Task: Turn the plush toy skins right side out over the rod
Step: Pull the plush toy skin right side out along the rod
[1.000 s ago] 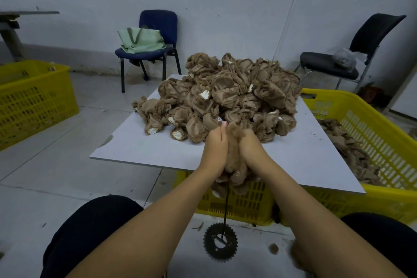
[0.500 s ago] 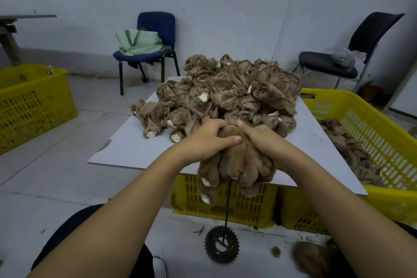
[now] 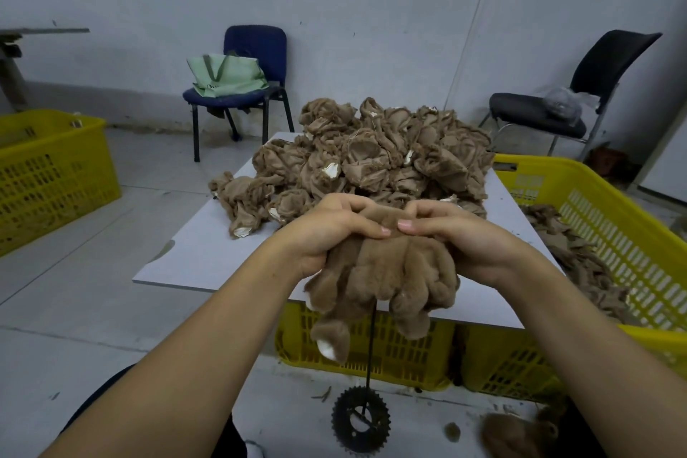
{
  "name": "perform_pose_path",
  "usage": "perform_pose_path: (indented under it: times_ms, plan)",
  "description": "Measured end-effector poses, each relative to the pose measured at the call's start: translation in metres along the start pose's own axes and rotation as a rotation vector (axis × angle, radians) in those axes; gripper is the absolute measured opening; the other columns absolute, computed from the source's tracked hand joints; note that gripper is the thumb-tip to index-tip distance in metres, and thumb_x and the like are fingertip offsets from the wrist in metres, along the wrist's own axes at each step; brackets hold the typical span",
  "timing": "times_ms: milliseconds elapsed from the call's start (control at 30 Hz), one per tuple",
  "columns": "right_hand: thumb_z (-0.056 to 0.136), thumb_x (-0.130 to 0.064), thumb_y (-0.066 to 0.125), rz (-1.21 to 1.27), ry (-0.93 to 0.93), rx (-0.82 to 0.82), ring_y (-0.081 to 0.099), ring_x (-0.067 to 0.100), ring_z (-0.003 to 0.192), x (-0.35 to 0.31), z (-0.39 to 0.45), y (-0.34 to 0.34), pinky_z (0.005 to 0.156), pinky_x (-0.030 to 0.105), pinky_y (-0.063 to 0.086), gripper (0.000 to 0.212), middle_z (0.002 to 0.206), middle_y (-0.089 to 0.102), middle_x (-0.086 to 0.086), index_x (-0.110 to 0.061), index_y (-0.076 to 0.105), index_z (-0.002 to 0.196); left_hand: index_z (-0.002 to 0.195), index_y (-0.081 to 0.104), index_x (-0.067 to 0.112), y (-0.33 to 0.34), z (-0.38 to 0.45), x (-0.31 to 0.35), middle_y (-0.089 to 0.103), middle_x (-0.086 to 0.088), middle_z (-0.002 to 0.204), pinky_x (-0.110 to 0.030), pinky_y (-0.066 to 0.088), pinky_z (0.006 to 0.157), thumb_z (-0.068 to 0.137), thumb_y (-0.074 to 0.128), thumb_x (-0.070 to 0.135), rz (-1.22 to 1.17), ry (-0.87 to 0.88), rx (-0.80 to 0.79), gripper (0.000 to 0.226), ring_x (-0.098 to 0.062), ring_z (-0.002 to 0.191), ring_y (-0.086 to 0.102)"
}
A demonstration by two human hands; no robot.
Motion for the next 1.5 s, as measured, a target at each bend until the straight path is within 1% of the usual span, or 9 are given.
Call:
perform_pose_path:
  times_ms: [200,333,433,633,733,900,1233,1333,1500]
  plan:
    - [0.078,-0.012,0.075,-0.007,-0.095,0.02,0.053,0.011,0.062,-0.017,0.001,0.0,0.055,0.02,0.045,0.025,0.067,0.053,0.001,-0.015,0.053,0.065,0.072,0.062,0.005,-0.006,-0.007,0.043,0.058,-0.004,0.074,-0.02,0.045,0.066,0.077,0.071,-0.002,0.498,0.365,0.349,0.013,-0.005,0.07,0.054]
    - [0.083,-0.01,0.074,-0.131,-0.232,0.162,0.063,0.012,0.069,-0.035,0.003,-0.01,0.059,0.021,0.051,0.016,0.072,0.064,0.002,-0.016,0.064,0.07,0.077,0.068,0.009,-0.014,-0.022,0.064,0.066,-0.001,0.077,-0.021,0.049,0.066,0.076,0.071,0.0,0.531,0.57,0.53,0.009,-0.008,0.074,0.06]
    - [0.083,0.002,0.073,-0.302,-0.424,0.301,0.068,0.014,0.079,-0.055,-0.002,-0.016,0.067,0.024,0.055,0.015,0.081,0.071,0.003,-0.011,0.066,0.082,0.084,0.074,0.018,-0.013,-0.023,0.071,0.07,0.005,0.082,-0.021,0.053,0.07,0.078,0.068,-0.002,0.568,0.607,0.507,0.022,-0.007,0.082,0.064]
    - [0.078,0.0,0.07,-0.601,-0.612,0.52,0.068,0.008,0.087,-0.07,-0.015,-0.017,0.075,0.021,0.054,0.024,0.085,0.07,-0.009,-0.023,0.066,0.085,0.101,0.075,0.003,-0.016,-0.001,0.054,0.07,-0.012,0.098,-0.027,0.057,0.078,0.086,0.067,-0.005,0.458,0.419,0.344,0.019,-0.017,0.093,0.067]
    - [0.08,0.0,0.07,-0.601,-0.62,0.521,0.067,0.003,0.091,-0.068,-0.014,-0.013,0.078,0.015,0.051,0.027,0.088,0.069,-0.014,-0.026,0.066,0.086,0.112,0.07,-0.005,-0.017,0.007,0.035,0.069,-0.027,0.11,-0.037,0.059,0.09,0.091,0.062,-0.005,0.207,0.234,0.183,0.023,-0.033,0.105,0.069]
    - [0.082,0.0,0.069,-0.558,-0.602,0.477,0.068,0.005,0.094,-0.063,-0.013,-0.011,0.078,0.018,0.054,0.029,0.091,0.071,-0.011,-0.028,0.068,0.087,0.12,0.067,-0.002,-0.006,0.006,0.022,0.07,-0.026,0.116,-0.038,0.057,0.095,0.094,0.055,-0.007,-0.037,0.11,-0.025,0.03,-0.035,0.112,0.067]
    - [0.09,-0.008,0.062,-0.545,-0.398,0.36,0.066,0.003,0.091,-0.033,-0.002,-0.014,0.075,0.021,0.055,0.019,0.094,0.07,-0.013,-0.025,0.071,0.092,0.131,0.062,-0.001,0.003,0.001,-0.007,0.065,-0.026,0.127,-0.04,0.054,0.101,0.093,0.056,-0.002,-0.176,-0.067,-0.083,0.038,-0.035,0.119,0.064]
    - [0.085,-0.021,0.06,-0.561,-0.264,0.308,0.067,0.01,0.088,-0.018,0.002,-0.013,0.078,0.035,0.057,0.012,0.088,0.071,-0.006,-0.027,0.071,0.085,0.126,0.066,-0.002,0.002,-0.002,-0.021,0.067,-0.026,0.123,-0.041,0.055,0.099,0.094,0.058,-0.002,-0.13,-0.142,-0.065,0.033,-0.036,0.114,0.066]
    - [0.091,-0.017,0.057,-0.765,-0.074,0.243,0.062,0.017,0.086,0.01,0.01,-0.007,0.083,0.051,0.053,0.011,0.088,0.066,-0.001,-0.022,0.065,0.086,0.104,0.075,0.001,-0.011,-0.002,-0.041,0.075,-0.019,0.095,-0.03,0.06,0.071,0.089,0.065,-0.003,0.031,-0.169,0.139,0.019,-0.024,0.083,0.073]
Point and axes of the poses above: each hand's wrist, its own z-axis towards the middle knuckle, its own y-axis out of the palm, x = y × z, the point moved 10 cm from there along z, towards the middle knuckle
